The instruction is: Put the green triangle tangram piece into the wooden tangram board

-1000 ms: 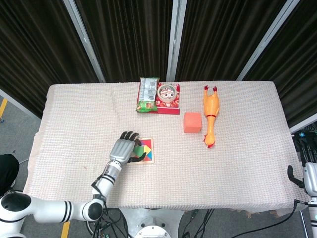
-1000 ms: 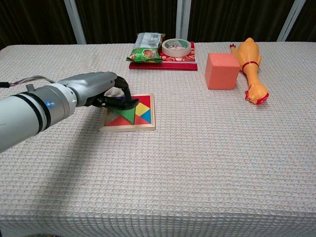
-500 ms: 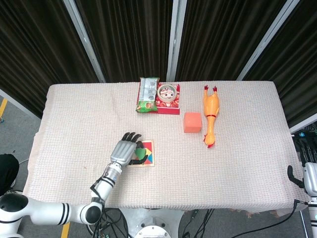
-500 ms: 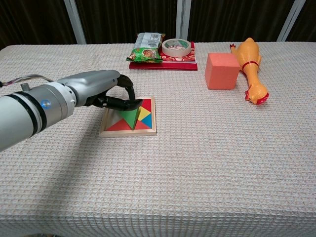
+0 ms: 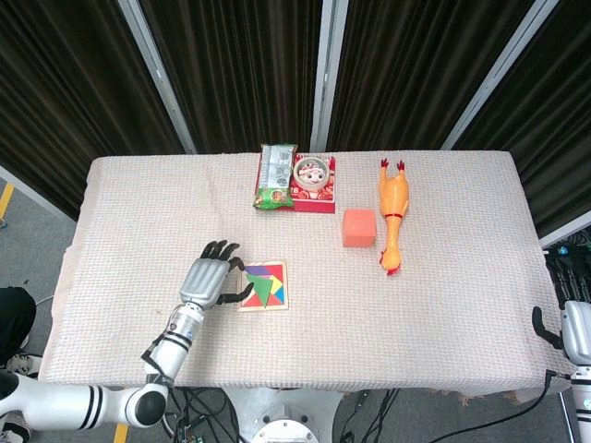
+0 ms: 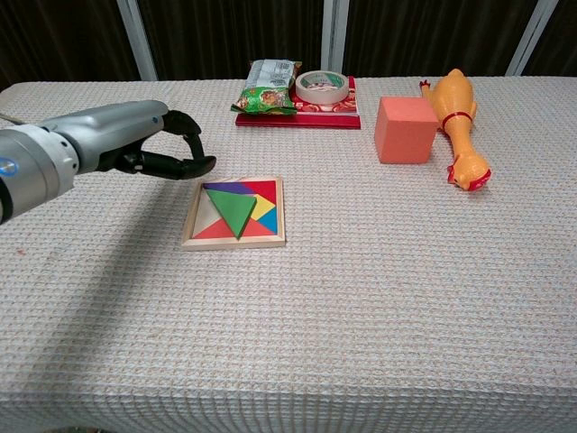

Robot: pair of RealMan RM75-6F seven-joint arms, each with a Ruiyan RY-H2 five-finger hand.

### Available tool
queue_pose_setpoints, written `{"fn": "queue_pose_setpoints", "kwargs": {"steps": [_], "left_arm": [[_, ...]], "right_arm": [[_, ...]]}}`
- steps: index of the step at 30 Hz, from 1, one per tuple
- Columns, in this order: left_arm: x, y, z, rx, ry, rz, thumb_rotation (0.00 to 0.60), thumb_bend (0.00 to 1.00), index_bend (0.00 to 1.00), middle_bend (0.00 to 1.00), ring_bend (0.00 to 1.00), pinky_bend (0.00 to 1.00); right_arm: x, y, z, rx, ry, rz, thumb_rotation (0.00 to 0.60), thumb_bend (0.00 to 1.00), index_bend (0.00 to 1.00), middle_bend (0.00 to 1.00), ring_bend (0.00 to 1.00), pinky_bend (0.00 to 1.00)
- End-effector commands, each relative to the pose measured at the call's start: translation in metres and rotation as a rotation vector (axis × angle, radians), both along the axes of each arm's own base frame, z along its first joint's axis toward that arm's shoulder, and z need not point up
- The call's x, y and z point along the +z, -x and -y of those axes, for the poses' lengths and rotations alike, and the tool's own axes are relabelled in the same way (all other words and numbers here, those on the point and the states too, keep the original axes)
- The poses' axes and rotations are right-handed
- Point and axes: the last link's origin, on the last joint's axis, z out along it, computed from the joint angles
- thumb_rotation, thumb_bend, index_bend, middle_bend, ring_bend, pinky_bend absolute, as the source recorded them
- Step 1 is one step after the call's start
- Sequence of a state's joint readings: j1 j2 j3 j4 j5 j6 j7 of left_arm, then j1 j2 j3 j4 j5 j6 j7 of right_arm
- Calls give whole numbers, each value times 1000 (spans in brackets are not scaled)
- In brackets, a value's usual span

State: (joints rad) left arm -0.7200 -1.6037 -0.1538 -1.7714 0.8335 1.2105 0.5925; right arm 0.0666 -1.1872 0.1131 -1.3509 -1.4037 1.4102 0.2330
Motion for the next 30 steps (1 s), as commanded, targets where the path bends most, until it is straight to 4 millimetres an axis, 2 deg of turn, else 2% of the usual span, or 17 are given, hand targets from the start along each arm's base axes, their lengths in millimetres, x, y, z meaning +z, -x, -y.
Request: {"fn": "queue_pose_setpoints", "kwargs": {"steps": [1,13,30], "left_arm": [[6,7,4,11,-6,-2,210,301,377,85,0,0],[-4,16,15,43,51,2,210,301,383,85,0,0],[-25,11,13,45,101,6,211,301,382,85,0,0]], "right_arm": [[2,-2,1,7,10,2,600,437,0,0,0,0],[4,-13,5,37,18,9,600,430,0,0,0,0],[4,-9,5,25,14,13,600,430,0,0,0,0]]}}
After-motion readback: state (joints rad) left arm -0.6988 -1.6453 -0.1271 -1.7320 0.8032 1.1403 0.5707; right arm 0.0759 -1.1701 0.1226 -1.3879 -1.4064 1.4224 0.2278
